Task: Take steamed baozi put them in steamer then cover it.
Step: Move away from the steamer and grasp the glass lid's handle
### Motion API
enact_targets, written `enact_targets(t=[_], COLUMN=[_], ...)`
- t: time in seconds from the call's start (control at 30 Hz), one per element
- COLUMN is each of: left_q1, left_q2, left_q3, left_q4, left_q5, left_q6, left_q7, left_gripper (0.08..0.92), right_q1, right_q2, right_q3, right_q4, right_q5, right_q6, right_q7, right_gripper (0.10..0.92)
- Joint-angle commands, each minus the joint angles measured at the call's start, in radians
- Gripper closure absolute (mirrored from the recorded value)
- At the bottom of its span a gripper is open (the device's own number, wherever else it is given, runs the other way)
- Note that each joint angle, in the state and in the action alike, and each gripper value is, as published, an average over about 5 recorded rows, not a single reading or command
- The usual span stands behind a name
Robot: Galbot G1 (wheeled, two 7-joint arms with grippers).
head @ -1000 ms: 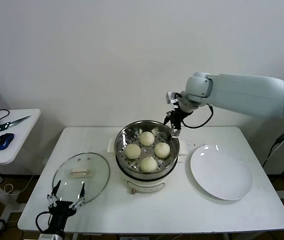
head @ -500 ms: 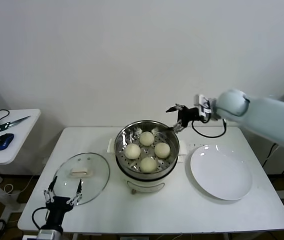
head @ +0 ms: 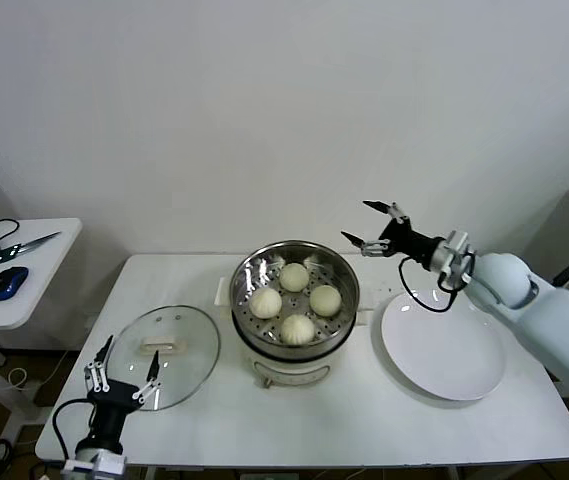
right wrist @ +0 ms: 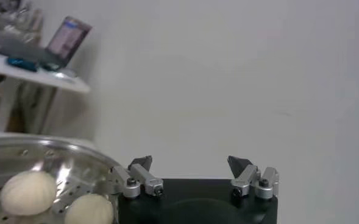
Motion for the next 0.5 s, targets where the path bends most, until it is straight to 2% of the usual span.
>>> enact_targets(t=[0.03,0.23,0.5], left_q1=[-0.028,-0.053,-0.161], left_q2=[0.009,0.026,0.016], left_q3=[0.034,0.103,0.150], left_q4=[0.003,0.040,0.215], left_q5=[0.609,0.897,1.126], left_q6=[0.025,0.070,0.130], left_q7=[-0.017,-0.011,-0.017], left_gripper=[0.177,0.177,0.177], right_q1=[-0.716,-0.852,-0.970], right_q2=[0.141,0.228,0.299], right_q3=[0.727,0.855,0.932], right_q4=[0.118,0.179,0.210], right_q5=[-0.131,-0.168,-0.230], right_q6=[0.029,-0.042,-0.050], right_q7=[0.084,0.122,0.122], right_gripper=[0.203,0.203,0.203])
